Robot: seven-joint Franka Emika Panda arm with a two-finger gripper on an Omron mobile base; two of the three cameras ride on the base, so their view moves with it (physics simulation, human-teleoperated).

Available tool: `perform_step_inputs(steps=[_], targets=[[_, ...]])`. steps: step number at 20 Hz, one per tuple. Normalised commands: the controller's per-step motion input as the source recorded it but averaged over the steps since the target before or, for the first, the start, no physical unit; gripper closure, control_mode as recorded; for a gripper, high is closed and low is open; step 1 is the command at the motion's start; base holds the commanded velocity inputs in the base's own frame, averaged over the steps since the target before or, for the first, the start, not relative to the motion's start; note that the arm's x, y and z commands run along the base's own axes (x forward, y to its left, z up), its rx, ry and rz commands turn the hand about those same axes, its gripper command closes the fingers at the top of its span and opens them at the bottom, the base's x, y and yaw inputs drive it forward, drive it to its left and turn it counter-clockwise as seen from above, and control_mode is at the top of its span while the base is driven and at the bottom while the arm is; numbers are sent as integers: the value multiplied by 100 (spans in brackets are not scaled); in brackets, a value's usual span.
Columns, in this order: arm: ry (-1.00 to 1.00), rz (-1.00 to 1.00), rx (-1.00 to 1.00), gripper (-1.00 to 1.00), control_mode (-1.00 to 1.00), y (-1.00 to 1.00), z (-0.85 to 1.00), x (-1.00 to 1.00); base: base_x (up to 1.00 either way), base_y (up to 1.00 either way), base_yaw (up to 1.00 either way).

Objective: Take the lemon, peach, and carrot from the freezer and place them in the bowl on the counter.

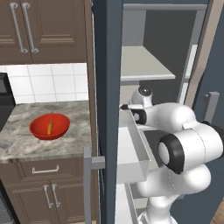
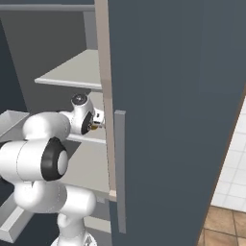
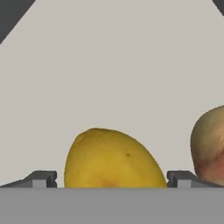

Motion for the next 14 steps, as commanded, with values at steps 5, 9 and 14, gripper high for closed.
perform_step_inputs(steps=[5, 9, 14], targets=[[0, 0, 0, -100, -100, 1, -16, 25, 0, 0, 0], [0, 0, 0, 100, -100, 1, -18, 16, 0, 0, 0], [0, 0, 0, 100, -100, 0, -25, -1, 0, 0, 0]])
